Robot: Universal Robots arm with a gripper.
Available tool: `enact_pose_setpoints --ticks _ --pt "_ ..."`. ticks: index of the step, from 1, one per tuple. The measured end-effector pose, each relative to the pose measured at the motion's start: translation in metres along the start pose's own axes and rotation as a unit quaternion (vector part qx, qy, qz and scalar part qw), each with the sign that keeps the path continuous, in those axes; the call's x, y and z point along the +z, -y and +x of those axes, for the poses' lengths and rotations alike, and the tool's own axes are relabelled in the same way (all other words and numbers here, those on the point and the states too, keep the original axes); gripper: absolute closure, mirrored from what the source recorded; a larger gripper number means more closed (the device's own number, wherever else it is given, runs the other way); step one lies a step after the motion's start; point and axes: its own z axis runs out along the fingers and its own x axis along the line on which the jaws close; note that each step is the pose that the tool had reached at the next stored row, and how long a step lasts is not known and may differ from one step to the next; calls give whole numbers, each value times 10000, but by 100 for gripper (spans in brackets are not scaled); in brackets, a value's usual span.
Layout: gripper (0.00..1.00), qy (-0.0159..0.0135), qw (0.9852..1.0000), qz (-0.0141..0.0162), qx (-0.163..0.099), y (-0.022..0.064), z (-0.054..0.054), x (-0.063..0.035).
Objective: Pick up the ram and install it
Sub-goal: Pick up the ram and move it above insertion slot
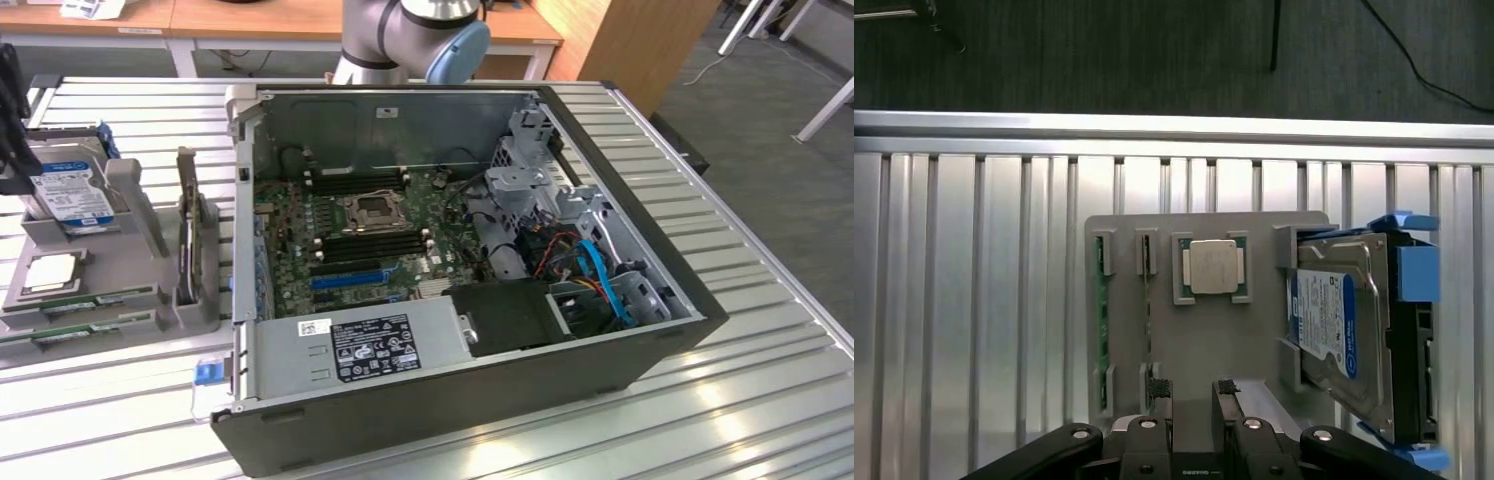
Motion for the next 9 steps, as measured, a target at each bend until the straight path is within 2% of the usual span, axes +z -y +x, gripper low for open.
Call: enact_pose_setpoints --ticks 9 --pt "71 0 10000 0 0 7 4 162"
